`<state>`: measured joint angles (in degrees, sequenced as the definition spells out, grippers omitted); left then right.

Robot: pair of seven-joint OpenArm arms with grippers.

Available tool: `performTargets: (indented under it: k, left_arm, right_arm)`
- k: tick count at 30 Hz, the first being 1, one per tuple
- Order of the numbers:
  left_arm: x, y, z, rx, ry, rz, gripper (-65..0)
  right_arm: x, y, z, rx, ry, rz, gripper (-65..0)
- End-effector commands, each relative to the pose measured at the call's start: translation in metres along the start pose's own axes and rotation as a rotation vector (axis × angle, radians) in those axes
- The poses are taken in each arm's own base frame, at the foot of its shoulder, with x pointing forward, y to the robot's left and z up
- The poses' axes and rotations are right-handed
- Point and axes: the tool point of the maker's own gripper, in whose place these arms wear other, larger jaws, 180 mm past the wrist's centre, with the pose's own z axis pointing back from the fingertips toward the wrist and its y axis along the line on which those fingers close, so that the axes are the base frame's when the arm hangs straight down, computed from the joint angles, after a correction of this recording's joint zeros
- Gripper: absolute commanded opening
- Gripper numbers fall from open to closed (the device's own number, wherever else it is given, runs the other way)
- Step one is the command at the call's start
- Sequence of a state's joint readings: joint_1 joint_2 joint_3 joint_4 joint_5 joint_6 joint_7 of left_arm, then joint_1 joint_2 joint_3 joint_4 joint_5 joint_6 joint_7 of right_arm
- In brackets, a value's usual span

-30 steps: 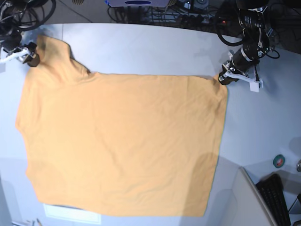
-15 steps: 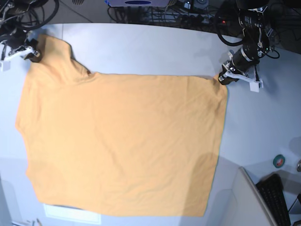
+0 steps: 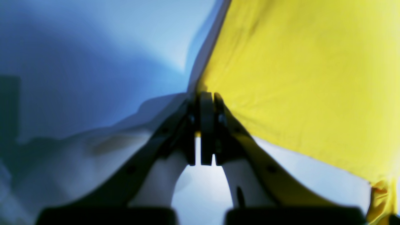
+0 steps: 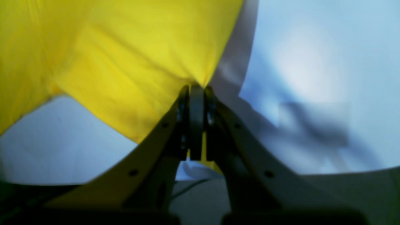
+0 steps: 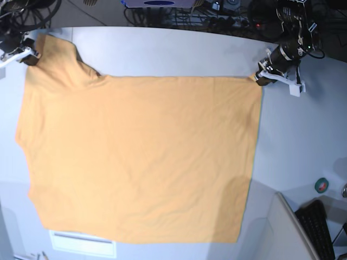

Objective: Layout the t-shirt on the table in an organized manner, then fold the t-shirt properly
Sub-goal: 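Fold the shoulder edge over toward the hem with both grippers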

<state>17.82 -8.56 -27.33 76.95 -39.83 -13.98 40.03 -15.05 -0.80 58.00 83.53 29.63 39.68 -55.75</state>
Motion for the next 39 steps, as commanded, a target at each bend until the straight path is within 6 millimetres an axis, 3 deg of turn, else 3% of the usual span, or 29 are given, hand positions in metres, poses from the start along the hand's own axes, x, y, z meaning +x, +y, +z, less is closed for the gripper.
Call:
performTargets:
  k: [1,7,10,15,19,25,29,32,39]
  left_arm:
    - [0.013,-0.003,0.006,-0.011,-0.038,-0.023,-65.0]
    - [0.007,-0.001,0.026,0.000,-0.044,-0.065,-65.0]
    - [0.015,0.006,0.046,0.025,-0.088,-0.082,-65.0]
    - [0.031,-0.005,0.066,0.018,-0.142,-0.137,-65.0]
    - [0.044,-0.018,0.068,-0.005,-0.177,-0.161,-65.0]
    - [0.079,-0.040,0.059,-0.052,-0.255,-0.165,-65.0]
    - [0.090,-0.062,0.045,-0.094,-0.263,-0.164,-65.0]
    - [0.100,-0.068,0.028,-0.089,-0.253,-0.135,-65.0]
    - [0.127,-0.081,0.003,-0.114,-0.260,-0.105,-65.0]
  right_arm:
    - [0.007,-0.003,0.008,-0.009,-0.026,0.021,-65.0]
    - [-0.009,-0.010,0.025,-0.055,0.026,0.057,-65.0]
    - [-0.016,-0.010,0.037,-0.079,0.044,0.084,-65.0]
    - [0.002,-0.003,0.050,-0.106,-0.004,0.145,-65.0]
    - [0.031,0.016,0.049,-0.087,-0.062,0.212,-65.0]
    - [0.073,0.064,0.028,0.017,-0.122,0.335,-65.0]
    - [0.108,0.086,0.023,0.060,-0.201,0.347,-65.0]
    - [0.133,0.091,0.019,0.074,-0.233,0.353,-65.0]
    - [0.158,0.095,-0.005,0.124,-0.212,0.335,-65.0]
